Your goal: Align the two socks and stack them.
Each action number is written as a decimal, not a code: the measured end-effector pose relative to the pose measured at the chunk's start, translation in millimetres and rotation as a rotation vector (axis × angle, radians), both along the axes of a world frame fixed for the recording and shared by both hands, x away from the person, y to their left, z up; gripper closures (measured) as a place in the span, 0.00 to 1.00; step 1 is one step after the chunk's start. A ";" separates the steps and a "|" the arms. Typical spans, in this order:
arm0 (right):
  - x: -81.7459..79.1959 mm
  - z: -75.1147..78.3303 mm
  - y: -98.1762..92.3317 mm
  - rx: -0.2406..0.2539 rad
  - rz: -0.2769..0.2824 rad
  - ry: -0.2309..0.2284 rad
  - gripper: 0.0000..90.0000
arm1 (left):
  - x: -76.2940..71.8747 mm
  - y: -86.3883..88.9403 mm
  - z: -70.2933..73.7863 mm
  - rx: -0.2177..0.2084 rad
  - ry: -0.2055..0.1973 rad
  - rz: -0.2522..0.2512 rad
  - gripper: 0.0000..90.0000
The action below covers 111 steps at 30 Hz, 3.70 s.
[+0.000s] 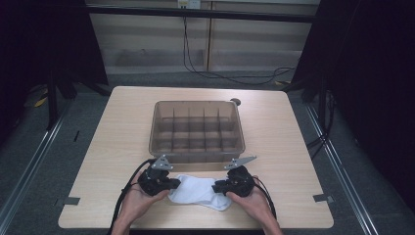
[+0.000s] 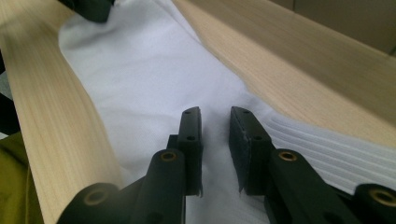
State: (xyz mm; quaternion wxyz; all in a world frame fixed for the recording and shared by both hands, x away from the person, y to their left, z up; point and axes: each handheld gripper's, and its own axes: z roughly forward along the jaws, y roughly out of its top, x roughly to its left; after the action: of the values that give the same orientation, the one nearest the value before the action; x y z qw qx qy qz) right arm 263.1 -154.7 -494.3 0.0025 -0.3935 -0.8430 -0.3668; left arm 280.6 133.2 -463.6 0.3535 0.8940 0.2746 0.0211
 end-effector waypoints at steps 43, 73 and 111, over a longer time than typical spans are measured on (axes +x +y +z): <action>-23.1 6.4 18.3 -0.031 0.129 -0.028 0.69 | -0.6 -16.3 -25.7 0.036 -0.049 -0.004 0.83; -27.1 5.8 3.8 -0.019 0.151 -0.013 0.99 | -1.0 -15.0 -26.3 0.027 -0.044 0.001 0.82; 8.9 0.0 -44.3 -0.070 -0.142 -0.067 0.81 | -13.8 -82.2 -27.6 -0.035 0.039 -0.152 0.80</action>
State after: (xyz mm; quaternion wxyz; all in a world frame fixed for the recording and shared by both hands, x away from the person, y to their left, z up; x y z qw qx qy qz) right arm 272.0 -199.1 -494.3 -0.0656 -0.4397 -0.8249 -0.3492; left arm 266.8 51.0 -491.2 0.3643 0.9061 0.2131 -0.0282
